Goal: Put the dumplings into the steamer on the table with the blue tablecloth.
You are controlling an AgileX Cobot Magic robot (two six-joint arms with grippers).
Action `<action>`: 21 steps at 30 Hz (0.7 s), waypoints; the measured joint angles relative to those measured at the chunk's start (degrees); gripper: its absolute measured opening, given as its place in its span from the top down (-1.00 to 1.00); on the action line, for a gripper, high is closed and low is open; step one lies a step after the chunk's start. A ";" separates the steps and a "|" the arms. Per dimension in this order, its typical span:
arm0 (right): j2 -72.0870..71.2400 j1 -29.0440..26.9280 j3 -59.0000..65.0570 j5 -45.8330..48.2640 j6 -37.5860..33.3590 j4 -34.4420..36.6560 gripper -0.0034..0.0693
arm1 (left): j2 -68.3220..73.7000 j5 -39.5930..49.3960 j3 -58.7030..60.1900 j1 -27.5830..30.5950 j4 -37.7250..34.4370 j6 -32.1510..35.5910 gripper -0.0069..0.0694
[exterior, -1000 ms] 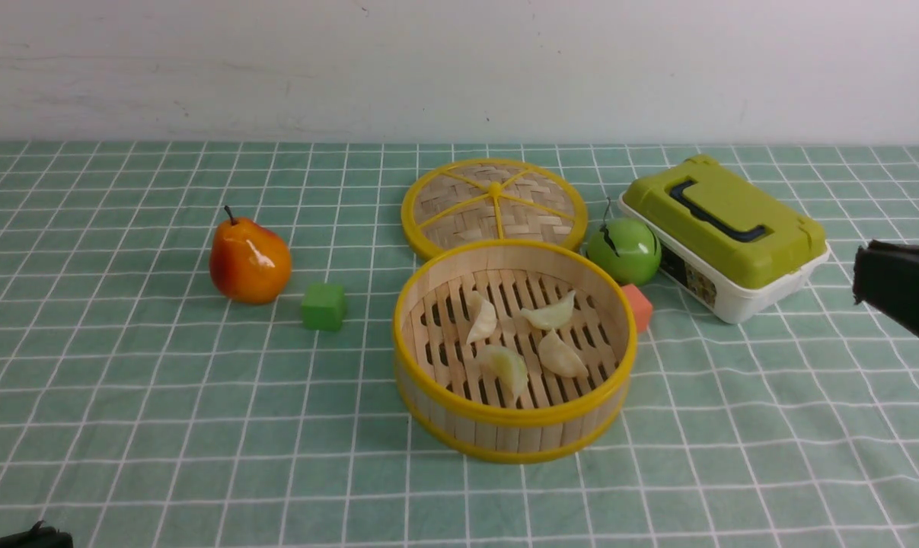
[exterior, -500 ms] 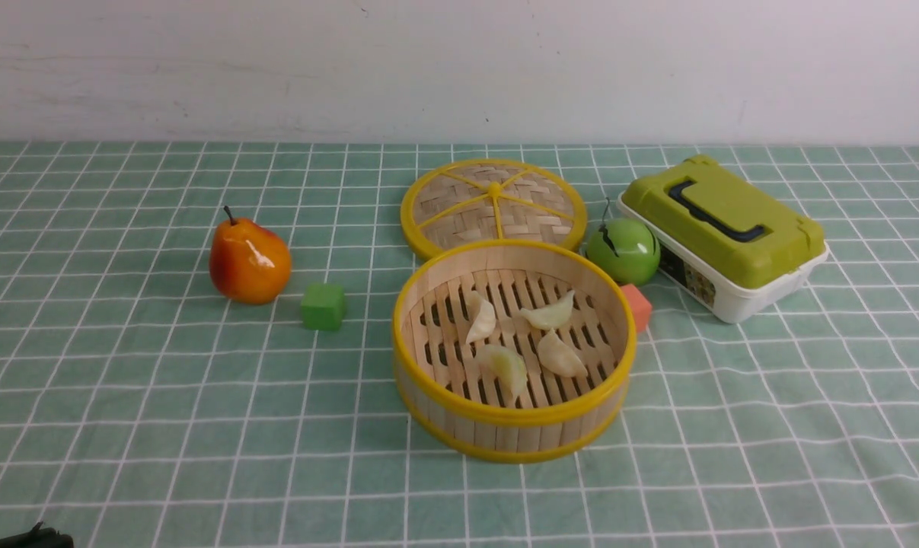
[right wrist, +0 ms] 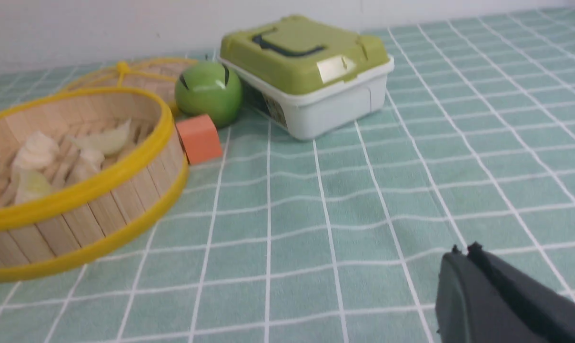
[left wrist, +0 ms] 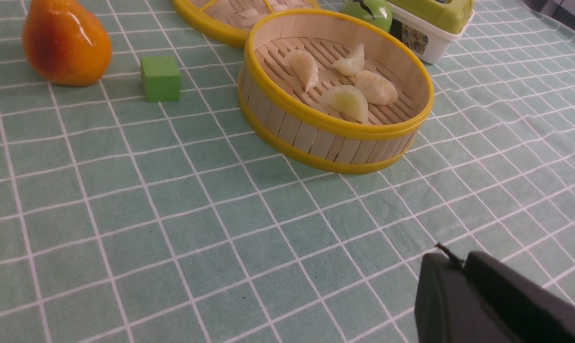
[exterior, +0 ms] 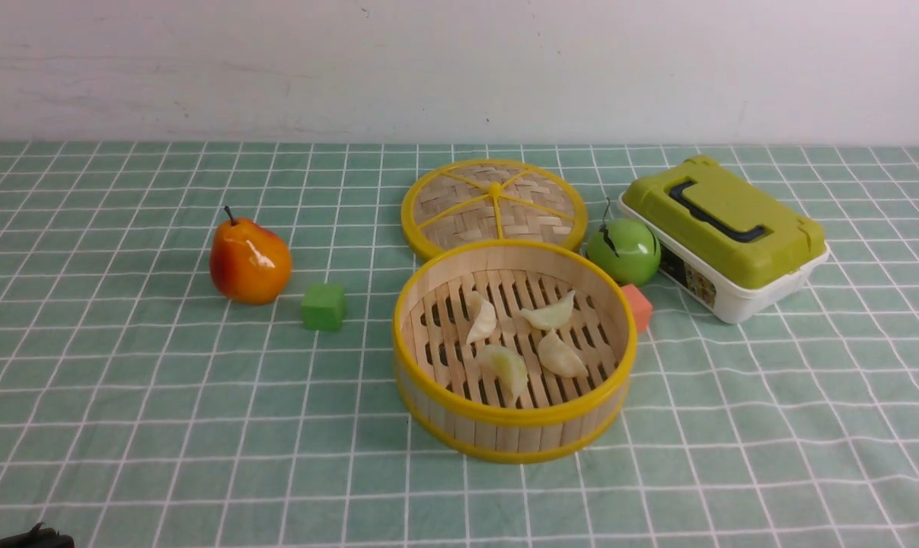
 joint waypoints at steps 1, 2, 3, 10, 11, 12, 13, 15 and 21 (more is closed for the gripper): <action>0.00 0.00 0.00 2.03 0.00 0.00 0.97 | 0.00 0.00 0.00 0.00 0.00 0.00 0.70; 0.00 0.00 0.00 3.47 0.00 0.00 0.97 | 0.00 0.05 0.00 0.00 0.00 0.00 0.70; 0.00 0.00 0.00 3.69 0.00 0.00 0.97 | 0.00 0.05 0.00 0.00 0.00 0.00 0.70; 0.00 0.00 -0.48 6.62 0.12 -0.02 0.96 | 0.00 0.21 0.00 0.00 0.00 0.00 0.68; 0.00 0.00 -0.48 6.63 0.12 -0.02 0.96 | 0.00 0.21 0.00 0.00 0.00 0.00 0.67; 0.00 0.00 -0.48 6.63 0.12 -0.02 0.96 | 0.00 0.21 0.00 0.00 0.00 0.00 0.67; 0.00 0.00 -0.48 6.63 0.12 -0.02 0.96 | 0.00 0.21 0.00 0.00 0.00 0.00 0.67; 0.00 0.00 -0.53 6.68 0.12 -0.02 0.95 | 0.00 0.21 0.00 0.00 0.00 0.00 0.67; 0.00 0.00 -0.52 6.74 0.12 -0.02 0.95 | 0.00 0.21 0.00 0.00 0.00 0.00 0.64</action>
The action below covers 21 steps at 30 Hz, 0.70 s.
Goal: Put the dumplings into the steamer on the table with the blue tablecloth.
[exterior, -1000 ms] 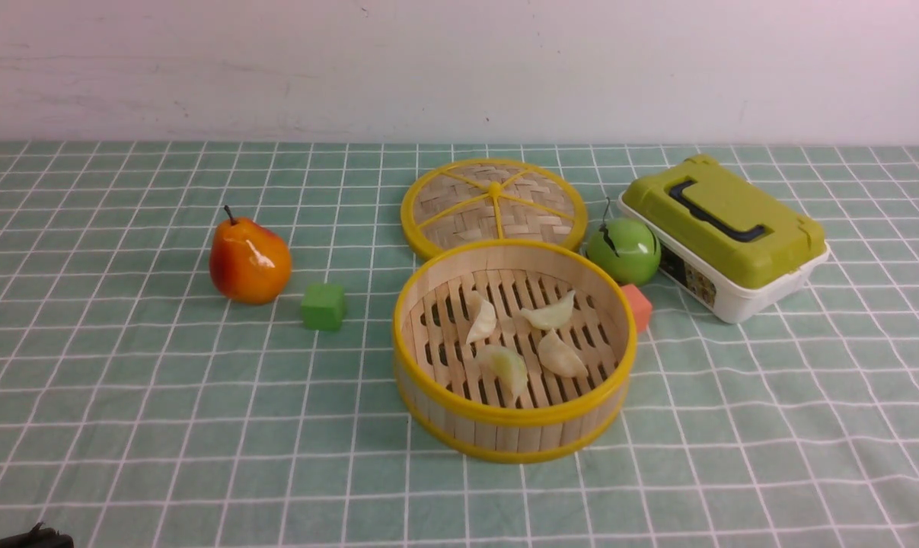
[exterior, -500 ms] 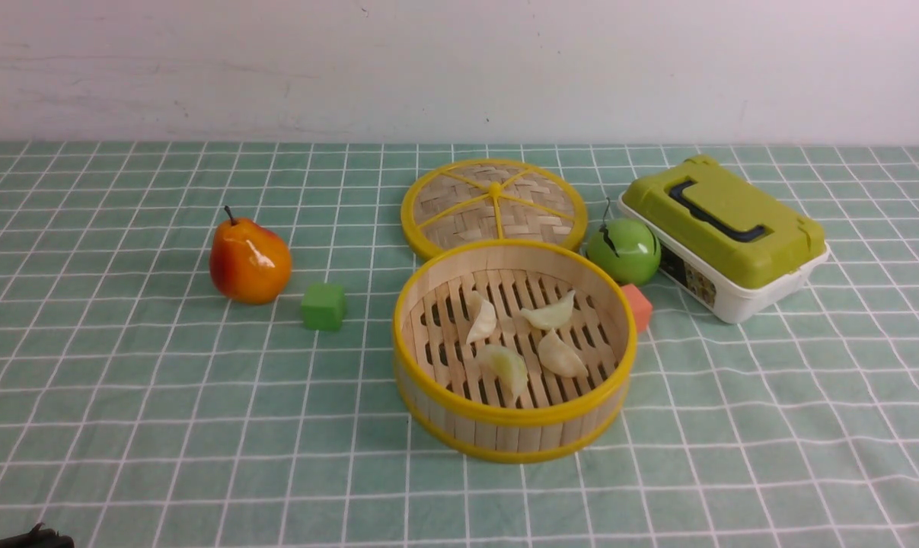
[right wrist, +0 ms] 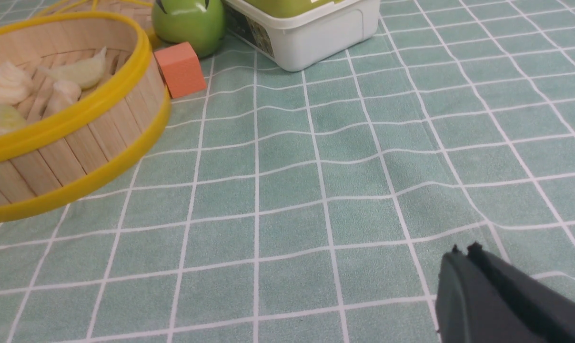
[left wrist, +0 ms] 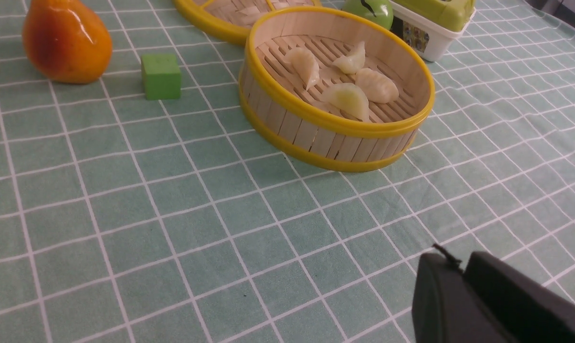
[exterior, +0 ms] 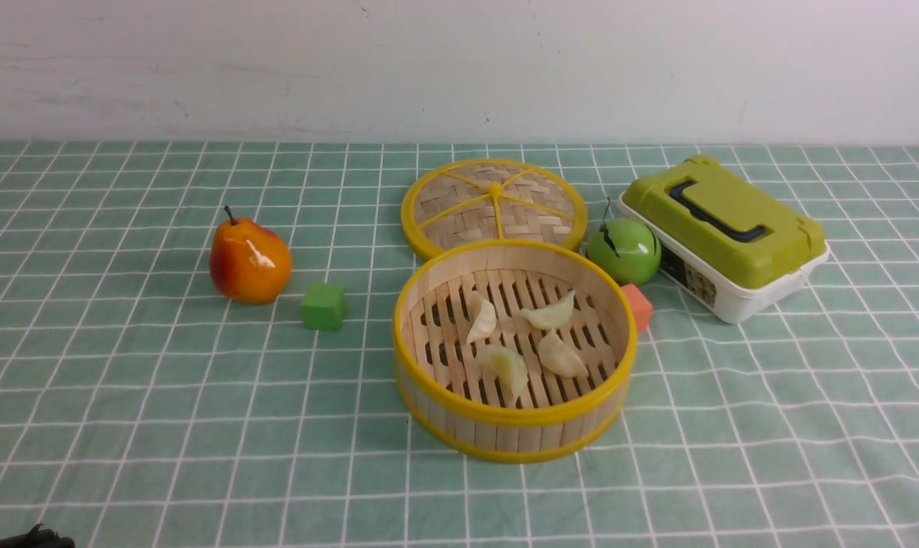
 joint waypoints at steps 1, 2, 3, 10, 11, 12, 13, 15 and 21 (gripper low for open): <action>0.00 0.00 0.00 0.00 0.00 0.00 0.94 | 0.00 0.00 0.00 0.00 0.00 0.00 0.63; 0.00 0.00 0.00 0.00 0.00 0.00 0.94 | 0.00 0.00 0.00 0.00 0.00 0.00 0.63; 0.00 0.00 0.00 0.00 0.00 0.00 0.94 | 0.00 0.00 0.00 0.00 0.00 0.00 0.63; 0.00 0.00 0.00 0.12 0.07 0.00 0.92 | -0.11 -0.71 0.71 0.00 0.91 -0.05 0.62; 0.00 0.00 0.00 0.12 0.07 0.00 0.92 | -0.18 -1.12 1.11 0.00 0.96 -0.05 0.62; 0.00 0.00 0.00 0.12 0.07 0.00 0.92 | -0.26 -2.38 1.98 0.06 0.76 -0.05 0.62; 0.00 0.00 0.00 0.12 0.07 0.00 0.92 | -0.37 -3.87 2.88 0.23 0.66 -0.05 0.63; 0.00 0.00 0.00 0.12 0.07 0.00 0.91 | -0.82 -8.17 5.23 1.47 0.61 -0.05 0.69; 0.00 -0.05 0.00 0.12 0.07 0.00 0.89 | -6.64 -28.41 18.28 15.97 1.21 -0.90 0.86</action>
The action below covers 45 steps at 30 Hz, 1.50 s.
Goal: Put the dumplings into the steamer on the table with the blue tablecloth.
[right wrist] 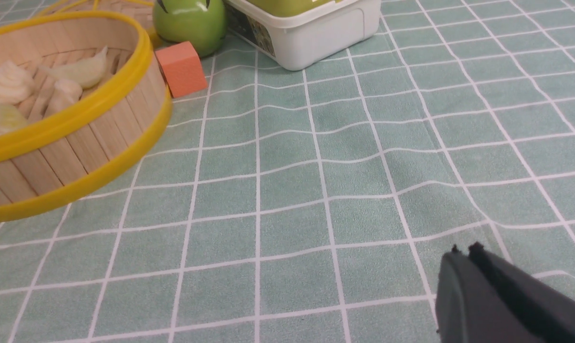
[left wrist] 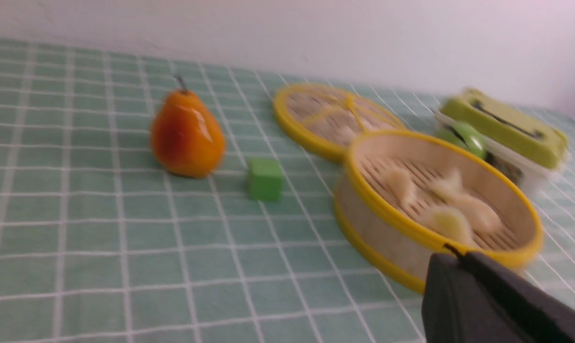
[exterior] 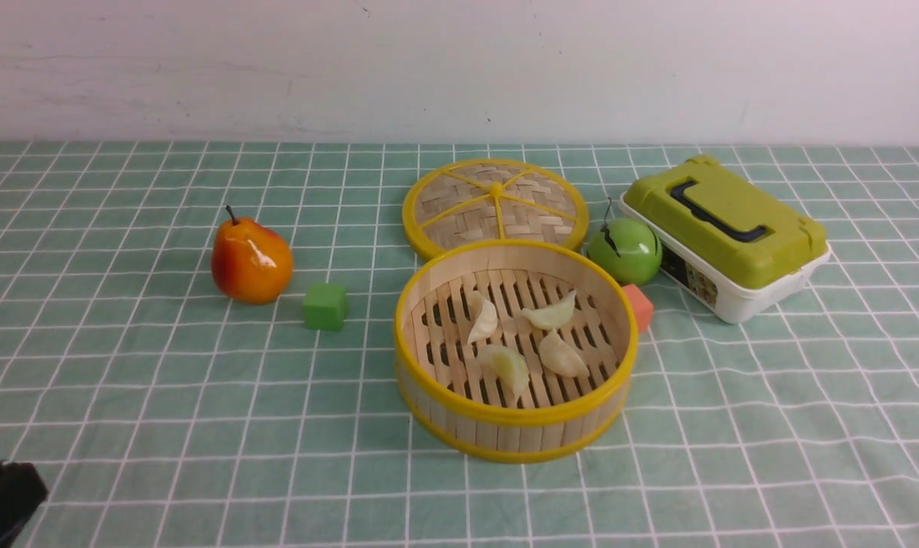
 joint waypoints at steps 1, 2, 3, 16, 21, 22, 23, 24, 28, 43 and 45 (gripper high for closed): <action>0.00 0.00 0.00 0.00 0.00 0.00 0.89 | -0.76 -0.91 1.12 1.45 0.28 -0.09 0.86; 0.00 -0.01 0.00 0.00 0.00 0.00 0.88 | -2.35 -1.96 3.10 4.24 0.81 -0.22 0.86; 0.00 -0.01 0.00 0.00 0.00 0.00 0.88 | -3.18 -2.20 3.99 5.55 0.96 -0.22 0.86; 0.00 -0.01 0.00 0.00 0.00 0.00 0.85 | -9.05 11.32 9.56 16.00 5.55 -4.10 0.86; 0.00 -0.01 0.00 0.00 0.00 0.00 0.84 | -9.05 13.90 9.72 16.00 6.36 -3.54 0.86; 0.00 -0.01 0.00 0.00 0.00 0.00 0.84 | -9.05 13.90 9.72 16.00 6.36 -3.40 0.86; 0.00 -0.01 0.00 0.00 0.00 0.00 0.83 | -9.05 13.90 9.72 16.00 6.36 -3.40 0.86; 0.00 -0.01 0.00 0.00 0.00 0.00 0.83 | -9.05 13.90 9.72 16.00 6.43 -3.40 0.86; 0.00 -0.01 0.00 0.00 0.00 0.05 0.81 | -9.05 13.70 9.72 16.00 6.54 -3.39 0.86; 0.00 -0.01 0.00 0.00 0.01 0.05 0.78 | -9.05 13.35 9.72 16.00 6.56 -3.28 0.86; 0.00 -0.01 0.00 0.00 0.01 0.05 0.77 | -9.05 13.35 9.72 16.00 6.56 -3.28 0.86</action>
